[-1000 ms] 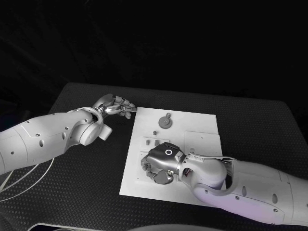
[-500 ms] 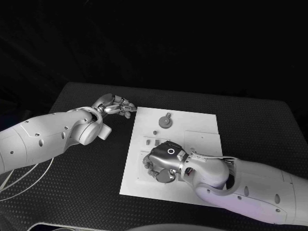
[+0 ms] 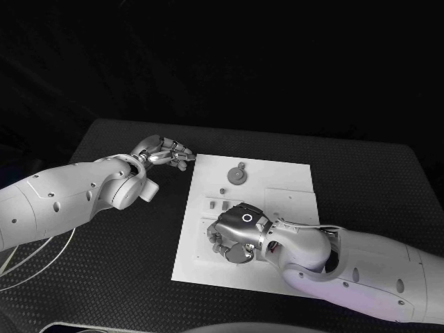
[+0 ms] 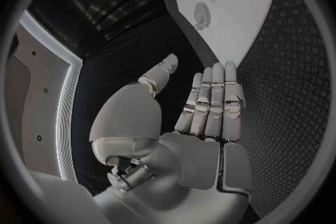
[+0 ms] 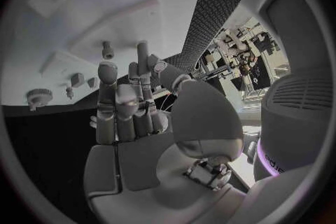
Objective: Assemble the parts on the task board
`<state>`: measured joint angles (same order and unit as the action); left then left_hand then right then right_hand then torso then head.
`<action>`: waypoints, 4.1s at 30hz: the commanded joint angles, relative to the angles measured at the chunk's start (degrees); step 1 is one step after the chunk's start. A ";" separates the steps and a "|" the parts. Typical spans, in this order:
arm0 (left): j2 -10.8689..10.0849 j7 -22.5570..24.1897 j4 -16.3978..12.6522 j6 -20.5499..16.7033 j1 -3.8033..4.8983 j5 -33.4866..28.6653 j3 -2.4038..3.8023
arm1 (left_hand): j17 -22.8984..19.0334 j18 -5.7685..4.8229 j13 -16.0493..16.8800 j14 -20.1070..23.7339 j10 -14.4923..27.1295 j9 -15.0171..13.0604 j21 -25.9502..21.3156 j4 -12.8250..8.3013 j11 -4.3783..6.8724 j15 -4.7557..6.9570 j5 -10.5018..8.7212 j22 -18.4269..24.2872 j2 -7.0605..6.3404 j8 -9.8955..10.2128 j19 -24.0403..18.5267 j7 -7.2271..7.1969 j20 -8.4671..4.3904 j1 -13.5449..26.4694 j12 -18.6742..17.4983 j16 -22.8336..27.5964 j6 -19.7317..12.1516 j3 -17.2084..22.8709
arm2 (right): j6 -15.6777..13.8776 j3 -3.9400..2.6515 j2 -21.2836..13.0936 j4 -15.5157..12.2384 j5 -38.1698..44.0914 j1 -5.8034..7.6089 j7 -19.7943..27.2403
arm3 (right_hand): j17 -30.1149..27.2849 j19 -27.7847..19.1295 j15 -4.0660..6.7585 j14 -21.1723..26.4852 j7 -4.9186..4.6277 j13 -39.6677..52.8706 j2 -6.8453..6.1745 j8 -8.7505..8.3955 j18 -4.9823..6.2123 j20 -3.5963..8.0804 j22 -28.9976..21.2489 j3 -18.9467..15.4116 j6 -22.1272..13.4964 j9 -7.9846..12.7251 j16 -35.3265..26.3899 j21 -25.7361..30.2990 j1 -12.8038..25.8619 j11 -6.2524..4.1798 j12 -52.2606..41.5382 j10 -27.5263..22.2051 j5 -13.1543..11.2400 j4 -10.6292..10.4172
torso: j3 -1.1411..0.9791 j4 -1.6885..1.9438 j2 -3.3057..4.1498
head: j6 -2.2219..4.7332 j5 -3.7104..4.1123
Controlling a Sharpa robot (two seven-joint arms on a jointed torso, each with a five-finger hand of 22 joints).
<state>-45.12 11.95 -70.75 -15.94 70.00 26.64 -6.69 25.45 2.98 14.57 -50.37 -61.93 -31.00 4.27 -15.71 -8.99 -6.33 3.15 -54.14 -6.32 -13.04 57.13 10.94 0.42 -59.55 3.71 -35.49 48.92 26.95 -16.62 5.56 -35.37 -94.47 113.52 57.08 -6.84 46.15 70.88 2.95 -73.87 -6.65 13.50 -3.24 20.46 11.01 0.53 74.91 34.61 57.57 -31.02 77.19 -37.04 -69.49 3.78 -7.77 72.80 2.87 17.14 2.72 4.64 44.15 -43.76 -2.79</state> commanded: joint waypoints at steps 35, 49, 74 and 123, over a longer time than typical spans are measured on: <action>-0.06 0.24 -0.29 0.55 0.06 -0.29 0.04 | 0.35 1.12 -0.16 -0.46 0.56 0.11 -0.24 -0.01 0.03 -0.04 -0.21 0.12 0.34 -0.26 0.22 -0.12 0.26 0.20 0.17 0.60 -0.10 -0.44 | 5.56 0.07 0.44 0.34 1.34 -0.07 -1.33 | 0.08 -0.09 1.09 0.53 0.11 2.40 1.04 0.20 3.99 0.27 1.21 -0.06 0.46 -0.17 0.14 -0.34 -1.63 -1.46 0.02 3.26 0.19 -0.33 | 0.09 0.07 0.00 | 0.00 0.45; -0.04 0.26 -0.38 0.48 0.07 -0.29 0.04 | 0.45 1.12 -0.19 -0.47 0.59 0.12 -0.24 -0.03 0.02 -0.04 -0.21 0.13 0.32 -0.30 0.21 -0.13 0.27 0.18 0.17 0.69 -0.08 -0.45 | 3.31 0.56 2.09 0.79 -0.31 -0.09 -0.39 | -0.01 -0.36 0.99 0.57 -0.01 2.62 0.65 -0.03 3.99 0.10 1.18 -0.32 0.34 -0.26 -0.08 -0.24 -1.01 -1.37 0.34 3.12 0.19 -0.39 | 0.05 0.07 0.01 | -0.06 0.64; 0.09 0.43 0.15 0.11 0.05 -0.29 0.03 | 0.62 1.11 -0.24 -0.48 0.63 0.16 -0.24 0.01 0.00 -0.06 -0.21 0.15 0.28 -0.29 0.19 -0.10 0.29 0.25 0.17 0.83 -0.16 -0.50 | -3.71 0.56 -1.57 -0.24 -4.40 0.07 1.05 | 0.01 0.72 -3.81 0.56 -2.73 -0.12 -12.66 -6.91 3.99 0.01 1.01 0.68 -11.77 2.63 0.16 0.66 5.38 3.57 3.71 -9.58 0.17 -7.88 | -0.13 -0.11 -0.05 | 0.46 1.03; 1.10 1.79 2.54 -0.74 -0.08 -1.46 -0.14 | 1.35 1.14 -0.24 -0.80 0.12 0.24 -0.14 0.41 0.20 0.04 -0.21 0.13 0.27 -0.51 0.41 -0.18 0.22 0.85 0.36 1.16 0.00 -0.69 | 31.16 0.68 -23.55 -4.59 -52.13 11.09 -18.94 | 6.81 0.75 4.88 -0.07 1.87 55.13 -4.88 -1.94 3.99 3.08 1.45 -5.46 -1.47 -6.72 5.46 -5.50 24.37 -5.43 -50.27 -6.24 0.44 -29.54 | -0.26 -1.49 -1.34 | 1.76 5.35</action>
<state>-44.10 13.02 -68.05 -16.75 69.89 25.62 -6.86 26.70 3.52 14.39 -50.89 -61.52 -30.82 4.27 -15.46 -9.00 -6.25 3.15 -54.07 -6.10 -13.27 57.34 10.94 0.63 -59.32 3.93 -34.60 48.92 26.38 11.42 6.20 -59.00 -98.55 59.20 68.21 -24.22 52.87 71.64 7.58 -73.79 -4.74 68.56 -7.99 18.48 13.32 3.02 74.93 29.10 55.77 -37.70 82.49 -42.26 -45.69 -1.48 -57.72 66.36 3.33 -12.09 2.41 3.16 42.77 -41.82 2.46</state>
